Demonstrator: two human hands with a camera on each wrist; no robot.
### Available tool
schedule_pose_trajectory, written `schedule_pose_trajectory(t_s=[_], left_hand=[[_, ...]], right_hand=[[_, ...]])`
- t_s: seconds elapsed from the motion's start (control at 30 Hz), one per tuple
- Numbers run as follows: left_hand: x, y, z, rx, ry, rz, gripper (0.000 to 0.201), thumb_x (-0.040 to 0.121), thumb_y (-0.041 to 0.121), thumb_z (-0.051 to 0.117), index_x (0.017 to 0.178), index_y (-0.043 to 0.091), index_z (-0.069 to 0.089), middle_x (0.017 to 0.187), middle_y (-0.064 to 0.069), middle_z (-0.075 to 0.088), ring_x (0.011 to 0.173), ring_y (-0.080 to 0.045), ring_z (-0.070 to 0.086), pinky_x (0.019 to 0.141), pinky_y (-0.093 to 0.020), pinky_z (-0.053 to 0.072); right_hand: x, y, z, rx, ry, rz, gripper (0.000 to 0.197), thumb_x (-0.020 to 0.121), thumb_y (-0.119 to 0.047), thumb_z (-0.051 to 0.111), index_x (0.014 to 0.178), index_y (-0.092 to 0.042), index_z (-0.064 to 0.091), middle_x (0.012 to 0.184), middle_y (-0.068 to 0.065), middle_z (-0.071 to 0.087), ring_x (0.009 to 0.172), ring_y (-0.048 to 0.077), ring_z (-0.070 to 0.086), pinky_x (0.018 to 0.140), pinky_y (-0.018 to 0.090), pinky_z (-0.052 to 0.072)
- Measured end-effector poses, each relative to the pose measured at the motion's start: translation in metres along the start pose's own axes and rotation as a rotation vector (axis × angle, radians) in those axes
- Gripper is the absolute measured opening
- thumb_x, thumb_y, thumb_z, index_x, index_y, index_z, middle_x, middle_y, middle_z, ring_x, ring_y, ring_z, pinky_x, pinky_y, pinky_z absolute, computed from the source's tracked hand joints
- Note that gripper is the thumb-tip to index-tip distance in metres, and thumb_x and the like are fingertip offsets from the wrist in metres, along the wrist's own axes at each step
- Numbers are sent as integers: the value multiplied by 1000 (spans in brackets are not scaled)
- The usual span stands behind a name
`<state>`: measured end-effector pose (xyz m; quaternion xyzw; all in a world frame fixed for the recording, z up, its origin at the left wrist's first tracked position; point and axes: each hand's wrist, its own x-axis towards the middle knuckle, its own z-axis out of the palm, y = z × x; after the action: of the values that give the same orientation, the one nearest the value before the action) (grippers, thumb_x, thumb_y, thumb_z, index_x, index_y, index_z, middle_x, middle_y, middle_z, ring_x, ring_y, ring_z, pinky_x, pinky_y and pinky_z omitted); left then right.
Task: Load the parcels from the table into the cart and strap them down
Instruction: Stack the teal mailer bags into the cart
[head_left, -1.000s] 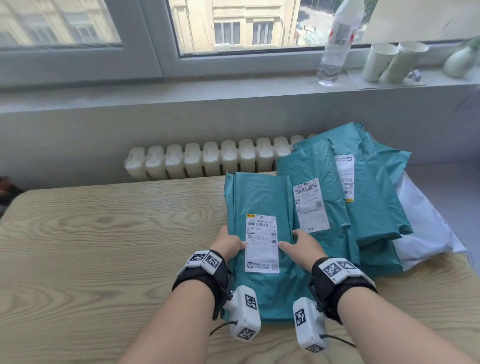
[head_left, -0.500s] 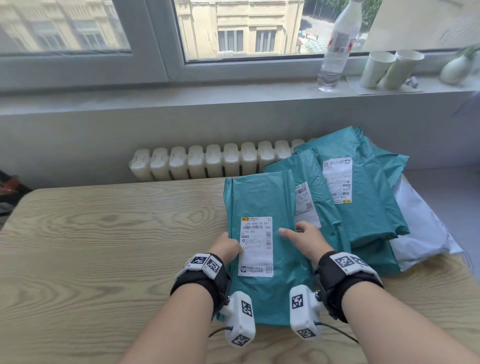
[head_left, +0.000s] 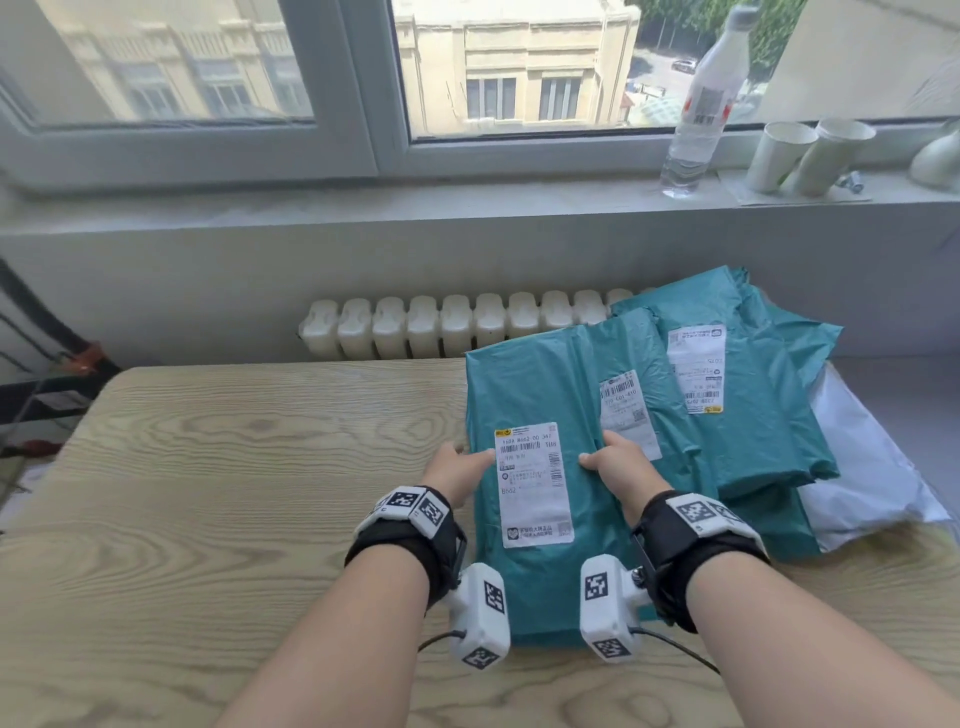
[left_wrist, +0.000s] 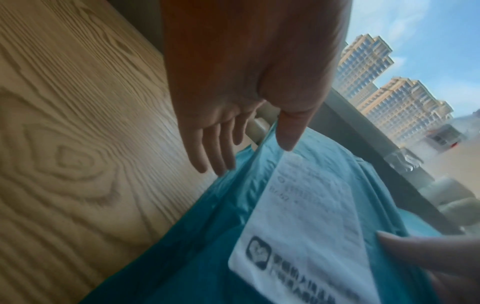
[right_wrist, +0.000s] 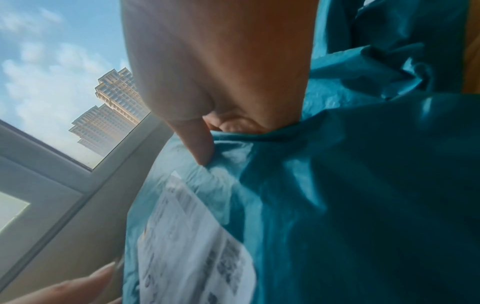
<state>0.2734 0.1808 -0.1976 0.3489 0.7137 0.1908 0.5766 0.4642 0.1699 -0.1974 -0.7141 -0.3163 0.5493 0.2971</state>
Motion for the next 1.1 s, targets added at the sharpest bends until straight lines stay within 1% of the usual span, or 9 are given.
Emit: schedule_pose_trajectory(t_s=[0.07, 0.13, 0.23, 0.33, 0.4, 0.53, 0.63, 0.8, 1.1], left_hand=[[-6, 1, -7, -92, -61, -19, 36, 95, 19, 57, 129, 10, 51, 122, -10, 64, 100, -24, 62, 82, -33, 47], [-11, 0, -17, -134, -50, 1, 24, 94, 10, 56, 118, 9, 56, 117, -12, 67, 96, -27, 65, 79, -35, 51], [-19, -8, -43, -205, -5, 20, 28, 90, 7, 61, 118, 4, 57, 112, -14, 69, 93, -28, 68, 74, -36, 55], [-26, -25, -75, -297, 36, 18, 19, 90, 6, 62, 109, 5, 58, 101, -14, 70, 77, -23, 67, 57, -30, 54], [-34, -39, -96, -308, 52, 17, 14, 90, 7, 63, 103, 6, 58, 92, -11, 69, 72, -20, 66, 53, -28, 53], [-50, -71, -140, -336, 56, 5, 24, 88, 0, 63, 111, 2, 57, 100, -14, 70, 80, -24, 67, 62, -33, 54], [-66, -95, -178, -402, 100, 14, 25, 88, -3, 63, 112, -2, 56, 105, -17, 68, 88, -29, 66, 72, -39, 53], [-91, -140, -250, -481, 174, 22, 31, 91, -5, 56, 122, -4, 51, 115, -21, 65, 94, -31, 64, 77, -41, 53], [-112, -236, -368, -610, 300, 5, 29, 93, -9, 49, 122, -9, 47, 114, -27, 62, 94, -34, 62, 84, -48, 54]], right_hand=[[-8, -8, 8, -6, -29, -19, 28, 92, 8, 45, 109, -9, 59, 112, 23, 65, 104, 39, 63, 94, 50, 51], [-16, -15, 19, -18, -55, -35, 29, 92, 8, 46, 110, -9, 61, 112, 23, 66, 101, 39, 64, 93, 50, 52], [-28, -23, 45, -45, -96, -61, 32, 91, 8, 47, 114, -9, 62, 113, 24, 66, 103, 42, 63, 93, 53, 51], [-44, -26, 74, -51, -137, -68, 33, 90, 8, 46, 108, -13, 64, 112, 25, 67, 102, 42, 64, 92, 55, 51], [-57, -24, 96, -60, -154, -59, 31, 90, 9, 46, 102, -12, 65, 110, 26, 67, 99, 42, 65, 91, 55, 52], [-84, -20, 141, -110, -178, -71, 33, 89, 9, 47, 109, -8, 66, 110, 26, 67, 96, 40, 66, 90, 53, 53], [-106, -20, 181, -155, -204, -84, 33, 88, 8, 48, 105, -13, 67, 107, 20, 69, 100, 40, 65, 91, 54, 52], [-147, -21, 257, -216, -273, -101, 36, 88, 6, 47, 103, -19, 68, 104, 14, 71, 98, 34, 66, 93, 50, 52], [-211, 0, 397, -304, -359, -190, 9, 92, -11, 59, 97, -16, 64, 93, 8, 70, 89, 31, 68, 89, 47, 55]])
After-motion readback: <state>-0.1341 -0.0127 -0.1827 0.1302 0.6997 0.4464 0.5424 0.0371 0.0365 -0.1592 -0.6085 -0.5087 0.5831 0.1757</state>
